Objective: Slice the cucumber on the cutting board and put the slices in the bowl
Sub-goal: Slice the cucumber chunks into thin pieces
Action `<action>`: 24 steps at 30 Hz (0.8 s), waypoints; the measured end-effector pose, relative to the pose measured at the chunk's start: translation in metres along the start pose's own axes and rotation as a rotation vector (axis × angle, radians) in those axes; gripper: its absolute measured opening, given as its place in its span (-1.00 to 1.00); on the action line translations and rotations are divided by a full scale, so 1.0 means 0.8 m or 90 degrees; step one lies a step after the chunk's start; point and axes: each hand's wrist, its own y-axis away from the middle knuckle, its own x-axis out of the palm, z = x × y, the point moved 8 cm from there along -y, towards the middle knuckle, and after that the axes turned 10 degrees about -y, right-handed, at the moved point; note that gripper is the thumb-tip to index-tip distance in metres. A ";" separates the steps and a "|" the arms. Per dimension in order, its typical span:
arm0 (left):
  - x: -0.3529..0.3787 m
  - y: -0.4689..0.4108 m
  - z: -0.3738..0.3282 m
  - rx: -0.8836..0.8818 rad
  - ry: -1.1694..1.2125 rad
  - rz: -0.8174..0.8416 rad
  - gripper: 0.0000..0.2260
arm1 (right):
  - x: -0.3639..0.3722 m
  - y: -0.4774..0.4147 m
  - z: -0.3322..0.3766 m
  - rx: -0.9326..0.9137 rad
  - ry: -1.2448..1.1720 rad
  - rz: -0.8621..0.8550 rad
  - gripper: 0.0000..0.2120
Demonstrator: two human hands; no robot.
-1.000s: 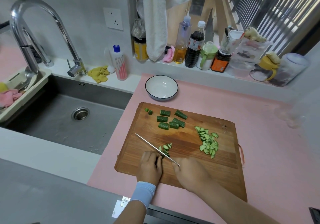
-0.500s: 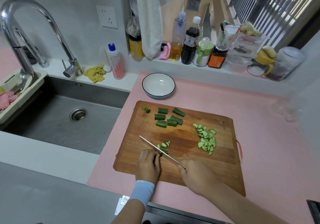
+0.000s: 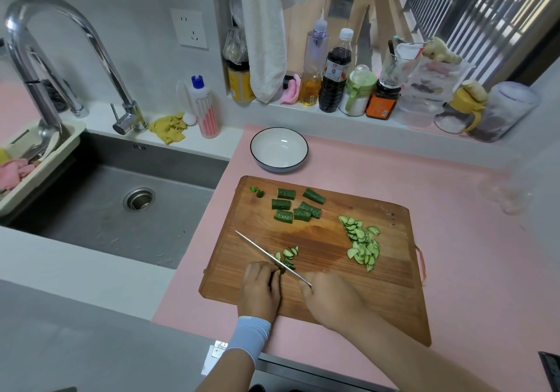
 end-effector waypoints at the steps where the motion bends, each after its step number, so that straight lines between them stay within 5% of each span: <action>1: 0.000 0.000 0.000 -0.001 0.000 0.000 -0.87 | -0.001 0.003 0.001 -0.008 -0.004 -0.001 -0.73; 24: 0.001 -0.001 0.002 -0.001 0.015 -0.003 -0.88 | -0.007 0.010 0.001 -0.007 0.007 0.035 -0.69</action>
